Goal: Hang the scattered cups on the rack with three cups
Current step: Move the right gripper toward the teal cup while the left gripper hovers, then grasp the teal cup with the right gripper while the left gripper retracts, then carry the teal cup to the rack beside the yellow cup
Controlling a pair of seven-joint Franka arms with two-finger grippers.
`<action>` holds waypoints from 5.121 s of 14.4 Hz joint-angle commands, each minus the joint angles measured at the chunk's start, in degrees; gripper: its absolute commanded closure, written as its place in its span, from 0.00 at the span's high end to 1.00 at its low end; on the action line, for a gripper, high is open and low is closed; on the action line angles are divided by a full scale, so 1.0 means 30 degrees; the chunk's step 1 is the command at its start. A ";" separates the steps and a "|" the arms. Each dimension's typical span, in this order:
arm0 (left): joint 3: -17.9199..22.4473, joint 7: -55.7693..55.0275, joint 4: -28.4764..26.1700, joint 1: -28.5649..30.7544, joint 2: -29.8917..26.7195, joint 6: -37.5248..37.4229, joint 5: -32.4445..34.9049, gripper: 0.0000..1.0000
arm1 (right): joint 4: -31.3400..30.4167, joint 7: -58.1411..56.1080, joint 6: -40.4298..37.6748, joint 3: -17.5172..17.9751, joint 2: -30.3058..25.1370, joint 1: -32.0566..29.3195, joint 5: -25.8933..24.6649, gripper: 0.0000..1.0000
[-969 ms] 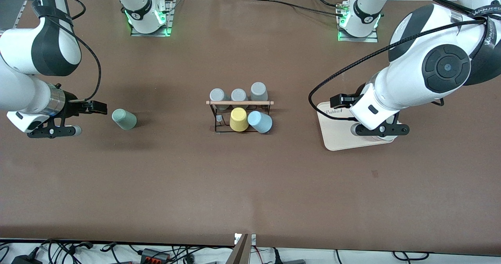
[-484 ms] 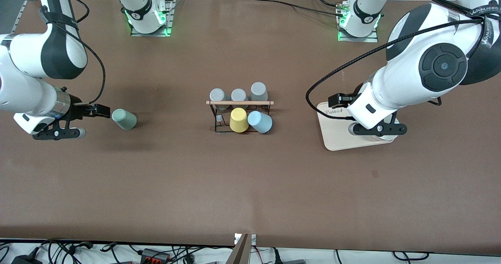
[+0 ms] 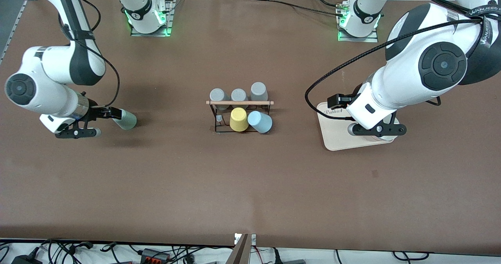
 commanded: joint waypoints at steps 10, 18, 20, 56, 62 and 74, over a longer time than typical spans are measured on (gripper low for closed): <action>0.0086 0.0303 -0.0351 0.0669 -0.0955 -0.2029 0.0239 1.00 | -0.3622 -0.0073 0.4476 0.0021 0.0718 -0.0854 -0.0315 1.00; 0.1228 0.2969 -0.7811 0.3447 -0.6751 -0.0022 -0.0200 1.00 | -0.3417 0.0044 0.4505 0.0051 0.1362 -0.0766 -0.0315 1.00; 0.1315 0.5121 -1.0040 0.4271 -0.8190 0.1002 -0.0435 1.00 | -0.3330 0.0044 0.4505 0.0051 0.1451 -0.0737 -0.0315 0.85; 0.1931 0.4816 -1.1075 0.4420 -0.9983 0.2941 -0.0115 1.00 | 1.1114 1.1792 -0.4694 0.0256 0.5082 1.0512 0.2585 0.24; 0.1785 0.5314 -1.0987 0.4420 -0.9983 0.2912 0.0473 1.00 | 1.1114 1.1763 -0.3174 0.0256 0.5903 1.0921 0.4021 0.24; 0.1843 0.5314 -1.0577 0.4420 -0.9807 0.3088 0.0298 1.00 | 1.1378 1.1938 -0.3200 0.0197 0.6168 1.0982 0.3669 0.24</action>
